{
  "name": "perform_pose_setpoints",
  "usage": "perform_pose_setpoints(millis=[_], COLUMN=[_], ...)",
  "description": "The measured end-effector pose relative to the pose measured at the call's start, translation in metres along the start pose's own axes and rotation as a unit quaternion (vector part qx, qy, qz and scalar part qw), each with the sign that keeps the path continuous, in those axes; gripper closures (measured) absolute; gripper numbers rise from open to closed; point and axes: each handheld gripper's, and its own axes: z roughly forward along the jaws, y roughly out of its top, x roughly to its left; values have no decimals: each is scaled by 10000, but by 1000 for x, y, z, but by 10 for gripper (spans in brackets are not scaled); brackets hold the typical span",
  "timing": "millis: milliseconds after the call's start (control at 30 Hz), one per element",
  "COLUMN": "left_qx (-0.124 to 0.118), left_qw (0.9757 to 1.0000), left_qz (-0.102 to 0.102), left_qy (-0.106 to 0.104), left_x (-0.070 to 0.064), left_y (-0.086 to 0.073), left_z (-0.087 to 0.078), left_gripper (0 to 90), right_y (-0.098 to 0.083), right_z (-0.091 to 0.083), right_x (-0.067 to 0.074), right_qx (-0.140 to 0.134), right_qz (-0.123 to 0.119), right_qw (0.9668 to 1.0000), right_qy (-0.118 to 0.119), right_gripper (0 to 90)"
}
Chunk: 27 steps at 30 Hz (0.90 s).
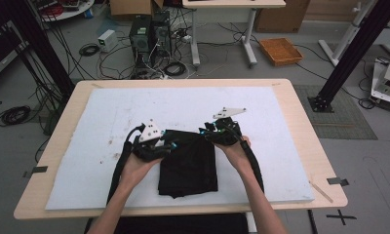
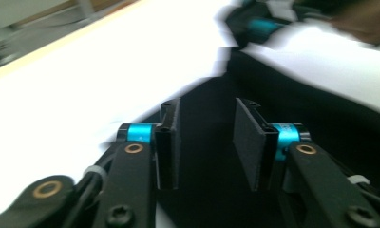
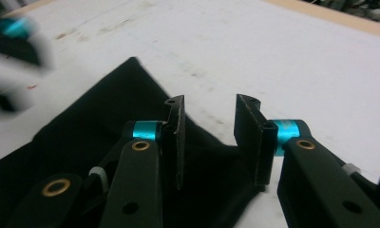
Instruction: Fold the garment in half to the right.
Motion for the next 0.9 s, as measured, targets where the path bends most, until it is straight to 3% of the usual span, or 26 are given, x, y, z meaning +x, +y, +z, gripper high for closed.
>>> perform_pose_setpoints(millis=[67,200,333,433,500,633,767,833,900], left_qx=[111,470,702,791,817,869,869,826,645], left_qw=[9998,9984,9966,9958,9952,9942,9940,9944,9955], left_qz=[-171,-300,-436,-398,-404,-392,-365,-390,-434], left_qy=[45,23,72,252,357,492,562,534,539], left_x=[9,18,24,27,28,31,32,33,35], left_y=[-1,-4,-9,-12,-14,-17,-18,-17,-15], left_z=[11,34,46,49,50,55,57,54,49], left_gripper=[729,782,792,793,792,792,792,790,769], right_y=[1,0,-8,-19,-27,-39,-40,-41,-40], right_z=[9,25,27,22,20,19,21,20,13], right_x=[6,10,6,-2,-9,-24,-28,-31,-31], right_qx=[111,396,505,507,541,530,504,574,456], right_qz=[-43,-47,11,109,127,345,274,341,459], right_qw=[9999,9992,9983,9977,9966,9956,9947,9951,9958], right_qy=[31,-72,-295,-441,-609,-692,-858,-733,-654], right_gripper=[656,667,669,677,679,674,675,703,701])
